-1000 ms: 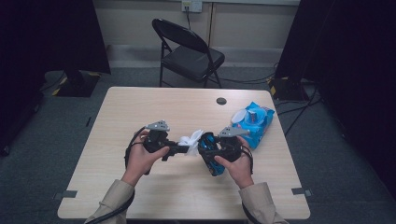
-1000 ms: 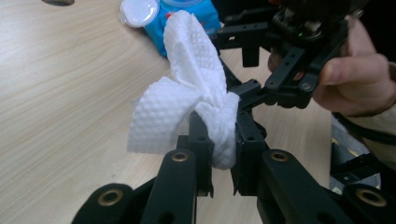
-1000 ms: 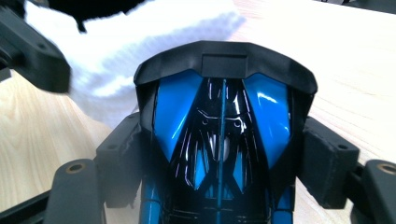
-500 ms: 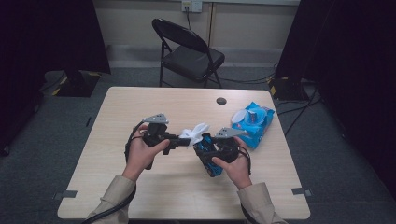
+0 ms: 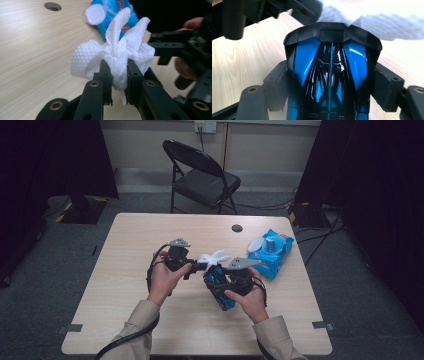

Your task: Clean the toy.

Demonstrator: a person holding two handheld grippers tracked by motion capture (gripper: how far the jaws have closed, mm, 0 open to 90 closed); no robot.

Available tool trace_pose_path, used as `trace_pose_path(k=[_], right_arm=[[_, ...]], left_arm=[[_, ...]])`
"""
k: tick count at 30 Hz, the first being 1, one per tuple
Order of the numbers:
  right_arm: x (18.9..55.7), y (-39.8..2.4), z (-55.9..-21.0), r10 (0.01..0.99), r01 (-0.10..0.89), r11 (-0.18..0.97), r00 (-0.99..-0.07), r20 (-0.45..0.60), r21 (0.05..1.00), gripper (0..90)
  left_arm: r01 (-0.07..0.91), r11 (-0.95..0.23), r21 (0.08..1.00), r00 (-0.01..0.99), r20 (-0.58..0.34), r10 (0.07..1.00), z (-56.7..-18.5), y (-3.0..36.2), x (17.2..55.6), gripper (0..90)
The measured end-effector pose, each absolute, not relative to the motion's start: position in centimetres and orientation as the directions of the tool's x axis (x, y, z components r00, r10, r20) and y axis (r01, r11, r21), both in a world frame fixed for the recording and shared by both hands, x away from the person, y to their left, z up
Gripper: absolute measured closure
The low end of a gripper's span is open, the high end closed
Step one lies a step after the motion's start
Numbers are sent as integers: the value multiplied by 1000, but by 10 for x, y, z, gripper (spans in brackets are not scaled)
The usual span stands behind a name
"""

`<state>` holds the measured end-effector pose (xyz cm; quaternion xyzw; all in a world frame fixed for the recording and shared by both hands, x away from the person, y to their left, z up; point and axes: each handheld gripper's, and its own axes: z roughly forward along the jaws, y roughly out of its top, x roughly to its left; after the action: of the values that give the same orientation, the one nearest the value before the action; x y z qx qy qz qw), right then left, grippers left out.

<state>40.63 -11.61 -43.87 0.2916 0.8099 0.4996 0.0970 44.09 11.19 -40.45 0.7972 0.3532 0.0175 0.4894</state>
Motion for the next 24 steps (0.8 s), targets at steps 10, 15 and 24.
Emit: trace_pose_path(k=[10, 15, 24], right_arm=[[405, -114, -440, 556, 371, 343, -821, 132, 863, 257], [405, -114, -438, 556, 368, 338, -820, 131, 866, 257], [409, -121, -440, 579, 384, 316, -802, 144, 868, 257]], left_arm=[[540, -293, 789, 756, -302, 581, -405, 108, 440, 802], [540, -288, 791, 761, -313, 568, -403, 113, 437, 806], [524, -312, 792, 781, -302, 546, -400, 116, 430, 806]])
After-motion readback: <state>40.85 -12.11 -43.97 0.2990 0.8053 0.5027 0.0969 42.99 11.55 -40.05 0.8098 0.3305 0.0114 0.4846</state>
